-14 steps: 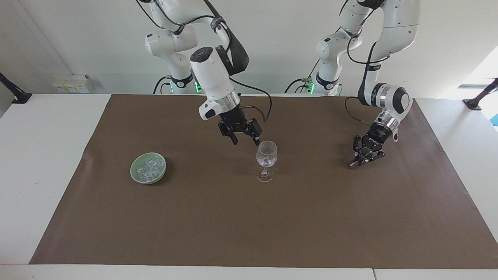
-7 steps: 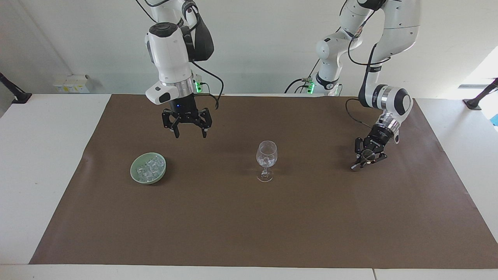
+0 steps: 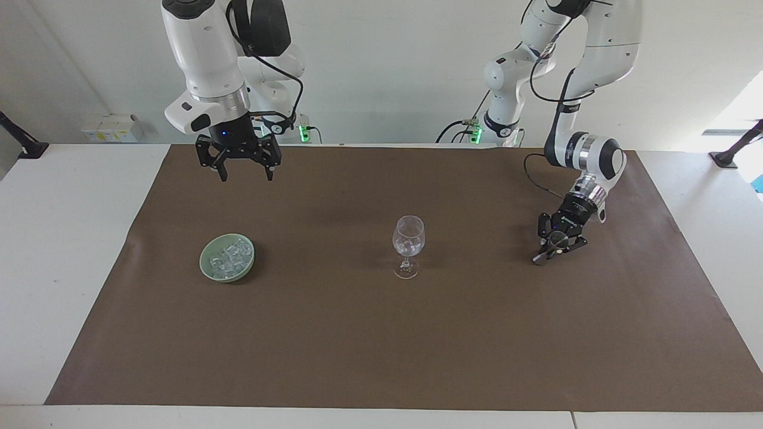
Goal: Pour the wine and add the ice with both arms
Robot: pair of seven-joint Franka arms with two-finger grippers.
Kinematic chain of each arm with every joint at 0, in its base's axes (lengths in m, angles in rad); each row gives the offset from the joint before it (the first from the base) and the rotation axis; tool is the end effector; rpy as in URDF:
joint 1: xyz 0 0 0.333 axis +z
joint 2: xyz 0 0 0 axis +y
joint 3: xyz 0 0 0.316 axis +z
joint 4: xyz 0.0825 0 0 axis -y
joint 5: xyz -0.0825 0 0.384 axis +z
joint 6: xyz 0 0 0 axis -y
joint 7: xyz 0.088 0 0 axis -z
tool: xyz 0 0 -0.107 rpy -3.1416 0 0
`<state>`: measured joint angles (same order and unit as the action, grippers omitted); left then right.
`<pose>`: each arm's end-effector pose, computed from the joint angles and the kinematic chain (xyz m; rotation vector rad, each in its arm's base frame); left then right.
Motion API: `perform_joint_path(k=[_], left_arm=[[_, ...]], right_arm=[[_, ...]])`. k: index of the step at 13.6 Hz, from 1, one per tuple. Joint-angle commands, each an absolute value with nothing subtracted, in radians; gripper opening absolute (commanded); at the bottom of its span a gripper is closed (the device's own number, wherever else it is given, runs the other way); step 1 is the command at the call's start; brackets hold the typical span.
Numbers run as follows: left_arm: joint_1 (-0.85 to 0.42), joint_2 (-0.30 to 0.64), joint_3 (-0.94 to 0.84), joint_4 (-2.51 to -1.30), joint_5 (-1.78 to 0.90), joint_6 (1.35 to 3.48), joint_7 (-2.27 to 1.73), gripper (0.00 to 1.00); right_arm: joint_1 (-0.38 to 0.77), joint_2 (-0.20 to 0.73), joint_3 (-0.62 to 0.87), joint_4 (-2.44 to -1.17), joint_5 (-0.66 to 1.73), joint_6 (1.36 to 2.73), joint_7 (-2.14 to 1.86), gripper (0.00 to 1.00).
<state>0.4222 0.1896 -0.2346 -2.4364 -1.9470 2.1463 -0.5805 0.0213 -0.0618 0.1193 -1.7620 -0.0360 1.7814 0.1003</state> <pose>0.4802 0.0489 0.2313 0.6409 1.7927 -0.6051 0.5455 0.0758 0.5861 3.1051 0.0722 0.1325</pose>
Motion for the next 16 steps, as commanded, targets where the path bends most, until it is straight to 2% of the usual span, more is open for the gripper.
perform_joint_path(k=[1,2,4,7,8,9,12,16], left_arm=[[0.403,0.202,-0.225,-2.424,-1.968,2.161,-0.560,0.14],[0.403,0.202,-0.225,-2.425,-1.967,2.161,-0.560,0.17],[0.402,0.202,-0.225,-2.428,-1.967,2.163,-0.560,0.39],[0.403,0.202,-0.225,-2.430,-1.967,2.160,-0.560,0.55],[0.405,0.201,-0.225,-2.431,-1.967,2.158,-0.560,0.74],[0.410,0.201,-0.225,-2.431,-1.965,2.158,-0.561,1.00],[0.422,0.199,-0.224,-2.430,-1.930,2.158,-0.560,1.00],[0.480,0.196,-0.224,-2.410,-1.756,2.148,-0.569,1.00]], right_arm=[[0.008,-0.063,0.132,-1.756,-0.034,1.769,0.069,1.00],[0.002,-0.060,0.132,-1.744,0.000,1.753,0.069,1.00],[-0.018,-0.055,0.126,-1.730,0.025,1.750,0.052,1.00],[-0.015,-0.049,0.124,-1.721,0.015,1.759,0.018,1.00],[-0.015,-0.052,0.124,-1.729,0.015,1.759,0.020,1.00],[-0.015,-0.054,0.124,-1.730,0.015,1.755,0.028,1.00],[-0.014,-0.055,0.126,-1.730,0.018,1.747,0.028,1.00],[-0.009,-0.057,0.126,-1.732,0.018,1.747,0.026,1.00]])
